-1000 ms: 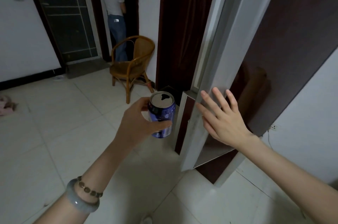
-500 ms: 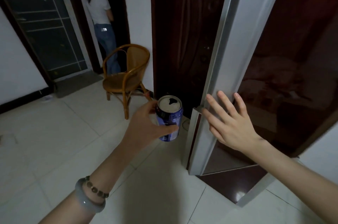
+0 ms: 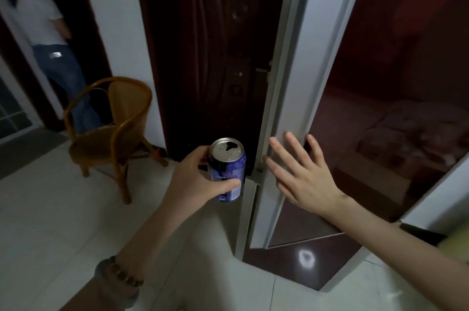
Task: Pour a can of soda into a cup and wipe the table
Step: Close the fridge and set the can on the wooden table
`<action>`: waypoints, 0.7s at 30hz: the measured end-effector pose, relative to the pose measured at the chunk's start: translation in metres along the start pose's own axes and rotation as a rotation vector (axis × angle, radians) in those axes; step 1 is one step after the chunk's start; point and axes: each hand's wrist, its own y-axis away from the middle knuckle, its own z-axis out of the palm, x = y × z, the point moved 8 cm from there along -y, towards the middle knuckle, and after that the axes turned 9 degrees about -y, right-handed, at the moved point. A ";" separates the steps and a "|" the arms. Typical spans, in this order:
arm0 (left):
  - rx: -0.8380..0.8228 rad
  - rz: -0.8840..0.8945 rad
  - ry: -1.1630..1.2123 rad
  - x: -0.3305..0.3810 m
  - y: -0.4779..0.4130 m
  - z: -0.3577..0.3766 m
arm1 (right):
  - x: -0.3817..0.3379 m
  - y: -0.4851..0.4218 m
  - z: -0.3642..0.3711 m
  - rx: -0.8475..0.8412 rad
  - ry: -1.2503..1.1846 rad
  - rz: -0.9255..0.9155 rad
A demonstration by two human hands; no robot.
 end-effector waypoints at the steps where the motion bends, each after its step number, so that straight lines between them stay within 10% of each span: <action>1: -0.027 0.012 0.004 -0.006 -0.014 -0.001 | 0.003 -0.006 0.008 -0.015 0.013 0.014; 21: -0.364 0.234 0.168 -0.088 -0.222 0.021 | 0.068 -0.083 0.145 -0.247 0.193 0.401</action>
